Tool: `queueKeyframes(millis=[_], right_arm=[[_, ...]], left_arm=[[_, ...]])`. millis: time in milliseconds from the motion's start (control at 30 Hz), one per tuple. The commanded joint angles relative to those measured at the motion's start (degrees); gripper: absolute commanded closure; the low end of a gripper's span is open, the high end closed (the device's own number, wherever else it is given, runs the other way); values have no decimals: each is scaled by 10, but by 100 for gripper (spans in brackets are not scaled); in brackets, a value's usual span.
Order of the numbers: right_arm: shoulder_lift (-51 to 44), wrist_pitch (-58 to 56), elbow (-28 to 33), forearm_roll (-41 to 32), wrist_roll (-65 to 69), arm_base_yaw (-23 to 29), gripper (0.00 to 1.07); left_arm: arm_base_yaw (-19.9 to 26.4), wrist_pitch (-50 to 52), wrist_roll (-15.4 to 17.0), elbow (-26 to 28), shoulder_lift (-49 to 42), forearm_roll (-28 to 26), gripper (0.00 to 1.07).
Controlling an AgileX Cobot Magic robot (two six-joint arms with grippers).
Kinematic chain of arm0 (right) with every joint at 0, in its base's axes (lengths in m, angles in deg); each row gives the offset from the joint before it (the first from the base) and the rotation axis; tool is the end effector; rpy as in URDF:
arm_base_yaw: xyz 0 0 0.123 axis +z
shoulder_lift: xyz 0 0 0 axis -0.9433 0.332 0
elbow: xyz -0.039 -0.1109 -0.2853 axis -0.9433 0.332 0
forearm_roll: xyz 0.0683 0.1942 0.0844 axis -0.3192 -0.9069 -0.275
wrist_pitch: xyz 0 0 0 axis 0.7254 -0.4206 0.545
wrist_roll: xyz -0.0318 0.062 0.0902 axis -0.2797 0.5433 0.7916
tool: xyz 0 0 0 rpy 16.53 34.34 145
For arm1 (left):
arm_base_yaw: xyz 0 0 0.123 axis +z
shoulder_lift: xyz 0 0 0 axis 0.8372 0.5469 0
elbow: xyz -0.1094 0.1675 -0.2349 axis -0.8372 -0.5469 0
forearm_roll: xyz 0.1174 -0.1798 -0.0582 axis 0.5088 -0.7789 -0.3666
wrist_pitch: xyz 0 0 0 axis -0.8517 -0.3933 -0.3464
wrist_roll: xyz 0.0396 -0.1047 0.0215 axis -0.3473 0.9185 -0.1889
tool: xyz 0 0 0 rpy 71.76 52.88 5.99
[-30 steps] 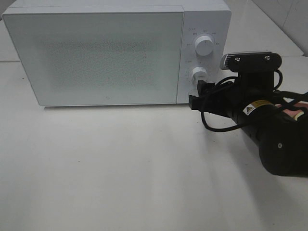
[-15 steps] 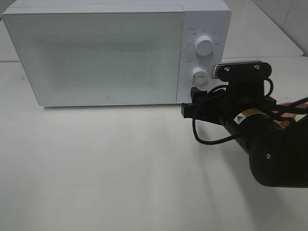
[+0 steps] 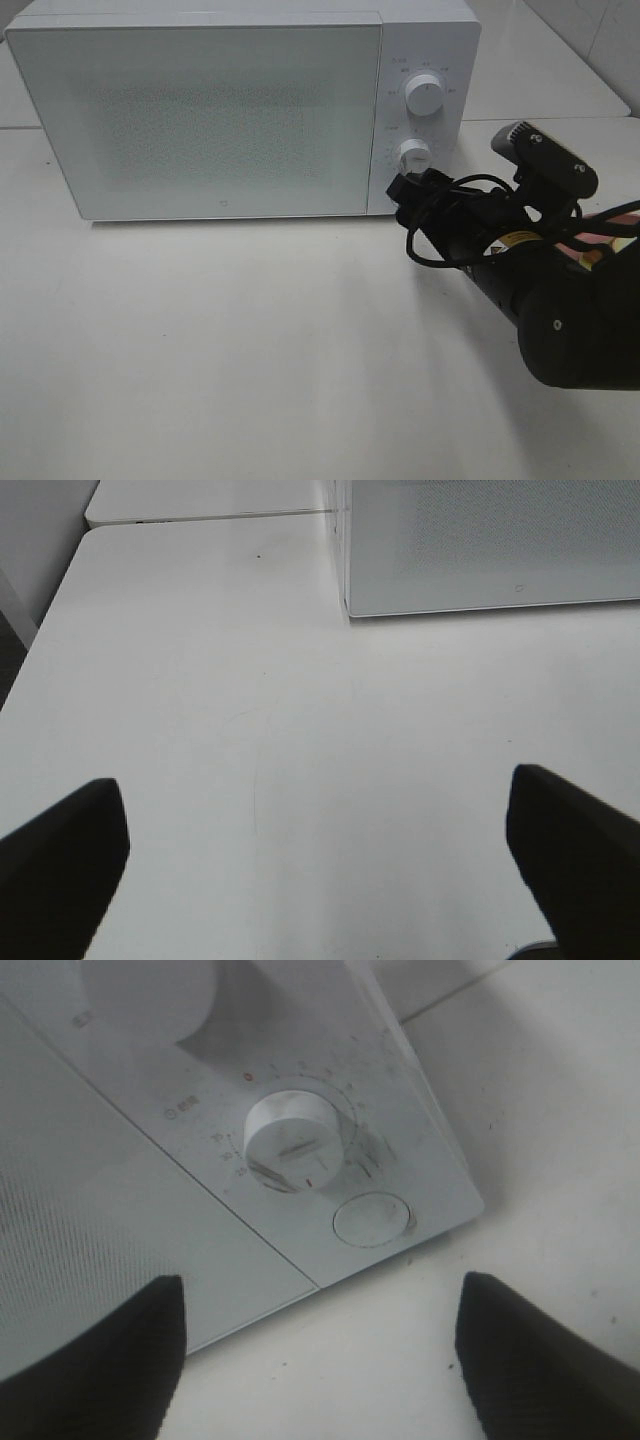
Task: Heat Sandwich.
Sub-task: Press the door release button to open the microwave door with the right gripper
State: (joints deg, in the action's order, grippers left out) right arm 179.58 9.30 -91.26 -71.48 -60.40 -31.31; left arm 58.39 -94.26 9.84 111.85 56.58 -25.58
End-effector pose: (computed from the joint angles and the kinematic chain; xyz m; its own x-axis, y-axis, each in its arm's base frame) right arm 0.2689 0.1428 0.1770 -0.2681 0.5637 -0.7813 0.0572 0.8188 0.5712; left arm -0.0335 -0.0073 0.2543 -0.4333 0.0464 -0.9000 0.0488 0.9984 0.0280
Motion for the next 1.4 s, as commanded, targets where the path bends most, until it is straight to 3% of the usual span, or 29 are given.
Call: queueKeyframes(millis=[33, 267, 367, 433, 500, 667, 933, 1400], right_arm=[[0, -11, 0, 2, 152, 1, 39], [0, -17, 0, 0, 357, 1, 54], [0, -17, 0, -1, 435, 1, 71], [0, -17, 0, -1, 448, 1, 75], [0, -17, 0, -1, 475, 1, 90], [0, -19, 0, -15, 501, 1, 107], [0, -74, 0, -28, 539, -1, 107], [37, -73, -32, -10, 557, -1, 107]], left_arm=[[-2, 2, 2, -2, -15, 1, 10], [-2, 2, 2, -2, -15, 1, 10], [-2, 2, 2, -2, -15, 1, 10], [-2, 2, 2, -2, -15, 1, 10], [-2, 2, 2, -2, -15, 1, 10], [-2, 2, 2, -2, -15, 1, 10], [-2, 2, 2, -2, -15, 1, 10], [-2, 2, 2, -2, -15, 1, 10]])
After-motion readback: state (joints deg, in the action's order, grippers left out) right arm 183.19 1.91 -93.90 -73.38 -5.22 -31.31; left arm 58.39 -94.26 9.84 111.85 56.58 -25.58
